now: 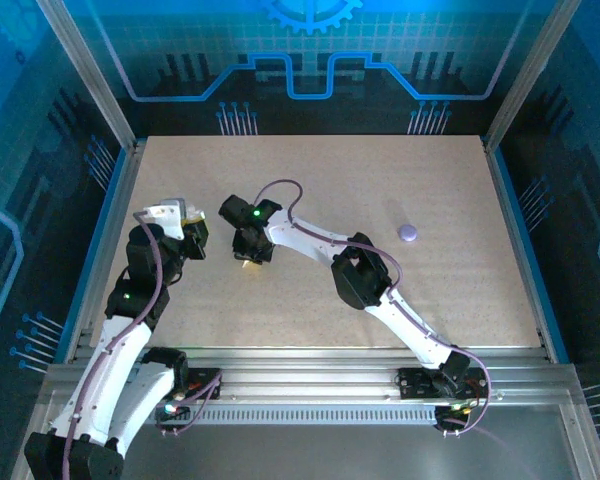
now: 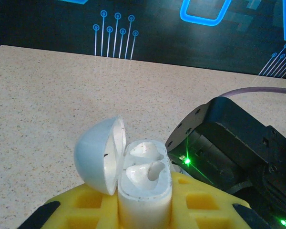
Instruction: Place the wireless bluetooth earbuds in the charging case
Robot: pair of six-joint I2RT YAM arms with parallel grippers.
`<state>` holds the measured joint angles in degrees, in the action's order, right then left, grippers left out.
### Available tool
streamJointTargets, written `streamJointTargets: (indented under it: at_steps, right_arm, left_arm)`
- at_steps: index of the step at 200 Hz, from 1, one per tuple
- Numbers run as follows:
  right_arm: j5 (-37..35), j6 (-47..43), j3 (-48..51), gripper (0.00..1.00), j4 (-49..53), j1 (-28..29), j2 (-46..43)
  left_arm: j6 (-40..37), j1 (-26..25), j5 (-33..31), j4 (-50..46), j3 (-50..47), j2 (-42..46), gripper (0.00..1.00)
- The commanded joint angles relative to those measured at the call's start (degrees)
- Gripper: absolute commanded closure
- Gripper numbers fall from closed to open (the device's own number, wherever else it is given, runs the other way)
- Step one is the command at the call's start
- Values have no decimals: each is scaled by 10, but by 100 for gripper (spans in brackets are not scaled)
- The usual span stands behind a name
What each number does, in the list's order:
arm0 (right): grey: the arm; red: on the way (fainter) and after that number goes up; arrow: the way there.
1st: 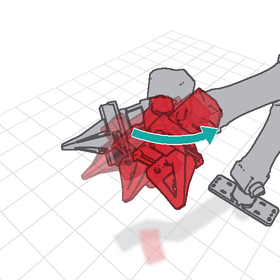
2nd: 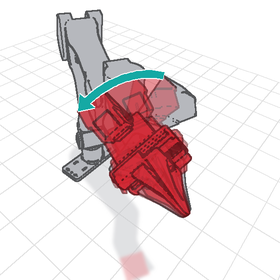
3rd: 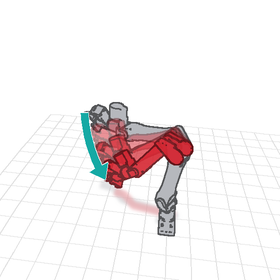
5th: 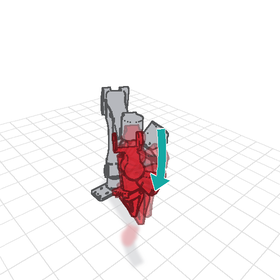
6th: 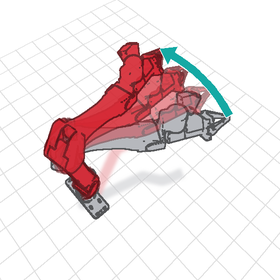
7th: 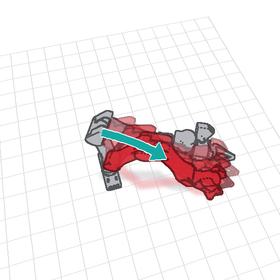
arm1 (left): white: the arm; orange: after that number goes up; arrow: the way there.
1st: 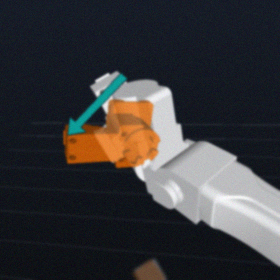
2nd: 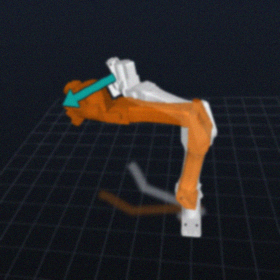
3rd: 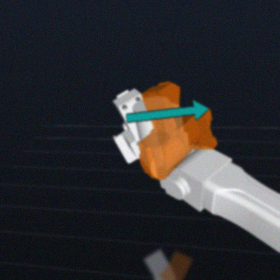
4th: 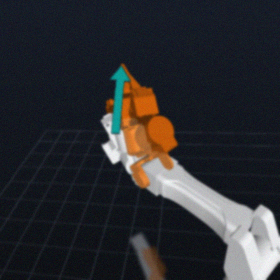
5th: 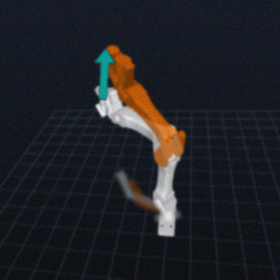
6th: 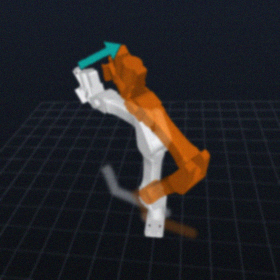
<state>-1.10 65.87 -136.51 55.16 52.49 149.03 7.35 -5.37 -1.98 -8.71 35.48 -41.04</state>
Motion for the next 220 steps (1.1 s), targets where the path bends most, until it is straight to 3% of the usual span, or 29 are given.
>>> streamJointTargets:
  at_steps: [1,52,127,184,220]
  right_arm:
    - [-11,-21,44,77,50,3,-23]
    - [-29,-52,202,78,13,-12,-132]
    - [-21,-111,528,78,-118,-62,-327]
    - [14,-192,635,77,-138,-99,-383]
    - [16,-211,624,73,-126,-104,-376]
  left_arm:
    - [-7,6,-4,12,3,9,77]
    - [-3,6,32,22,1,-1,76]
    - [61,-18,157,105,-37,-44,84]
    - [50,-81,179,193,-90,-63,84]
    - [25,-93,172,179,-88,-71,84]
